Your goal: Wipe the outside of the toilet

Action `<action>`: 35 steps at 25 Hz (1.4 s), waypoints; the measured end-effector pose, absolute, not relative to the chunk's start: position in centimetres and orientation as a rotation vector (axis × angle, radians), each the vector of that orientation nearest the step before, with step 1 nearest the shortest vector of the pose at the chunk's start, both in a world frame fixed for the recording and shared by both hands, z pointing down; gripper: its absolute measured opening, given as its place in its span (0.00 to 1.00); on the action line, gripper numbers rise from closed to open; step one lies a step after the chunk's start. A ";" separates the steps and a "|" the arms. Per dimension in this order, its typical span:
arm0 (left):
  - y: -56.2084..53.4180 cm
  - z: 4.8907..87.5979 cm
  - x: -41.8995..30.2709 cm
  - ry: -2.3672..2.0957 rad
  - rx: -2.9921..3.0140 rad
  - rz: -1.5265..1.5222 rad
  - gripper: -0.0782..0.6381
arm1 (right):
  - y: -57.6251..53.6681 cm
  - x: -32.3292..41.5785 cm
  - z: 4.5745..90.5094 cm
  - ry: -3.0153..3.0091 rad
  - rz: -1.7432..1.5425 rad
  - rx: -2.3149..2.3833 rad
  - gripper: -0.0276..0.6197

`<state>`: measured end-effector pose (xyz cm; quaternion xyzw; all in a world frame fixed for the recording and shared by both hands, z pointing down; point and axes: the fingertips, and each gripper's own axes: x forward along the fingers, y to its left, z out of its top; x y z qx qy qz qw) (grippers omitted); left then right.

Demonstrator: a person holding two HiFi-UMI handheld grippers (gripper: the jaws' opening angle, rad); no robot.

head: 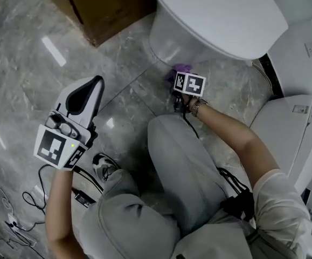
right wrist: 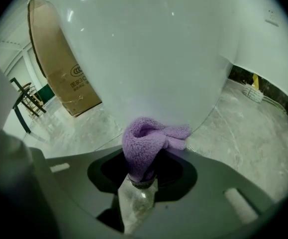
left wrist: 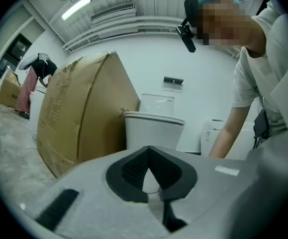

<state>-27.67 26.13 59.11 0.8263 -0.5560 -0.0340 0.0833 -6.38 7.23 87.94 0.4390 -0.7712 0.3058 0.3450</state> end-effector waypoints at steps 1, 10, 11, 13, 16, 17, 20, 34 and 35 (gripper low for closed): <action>25.1 59.8 -28.3 -1.614 2.491 -0.113 0.12 | 7.4 -6.6 87.9 -1.987 0.824 1.158 0.25; 19.3 64.3 -30.5 -1.251 2.625 -0.102 0.12 | 7.5 -10.5 83.7 -2.093 0.822 1.237 0.25; 18.7 64.2 -30.5 -1.223 2.637 -0.107 0.12 | 7.5 -10.8 82.3 -2.129 0.778 1.209 0.25; 17.6 63.9 -30.2 -1.170 2.658 -0.131 0.12 | 7.9 -10.6 79.0 -2.181 0.709 1.138 0.25; 16.1 62.7 -29.7 -1.117 2.703 -0.170 0.12 | 8.7 -10.4 73.8 -2.254 0.651 1.011 0.25; 15.6 62.2 -29.6 -1.112 2.715 -0.185 0.12 | 8.9 -10.4 71.8 -2.278 0.622 0.971 0.25; 14.9 61.2 -28.7 -1.099 2.721 -0.191 0.12 | 10.4 -10.5 65.9 -2.300 0.507 0.866 0.25; 18.6 59.9 -28.4 -1.198 2.659 -0.103 0.12 | 13.3 -11.9 57.0 -2.514 0.379 0.828 0.25; 19.4 59.5 -28.3 -1.213 2.644 -0.103 0.12 | 13.6 -11.7 56.4 -2.540 0.368 0.844 0.25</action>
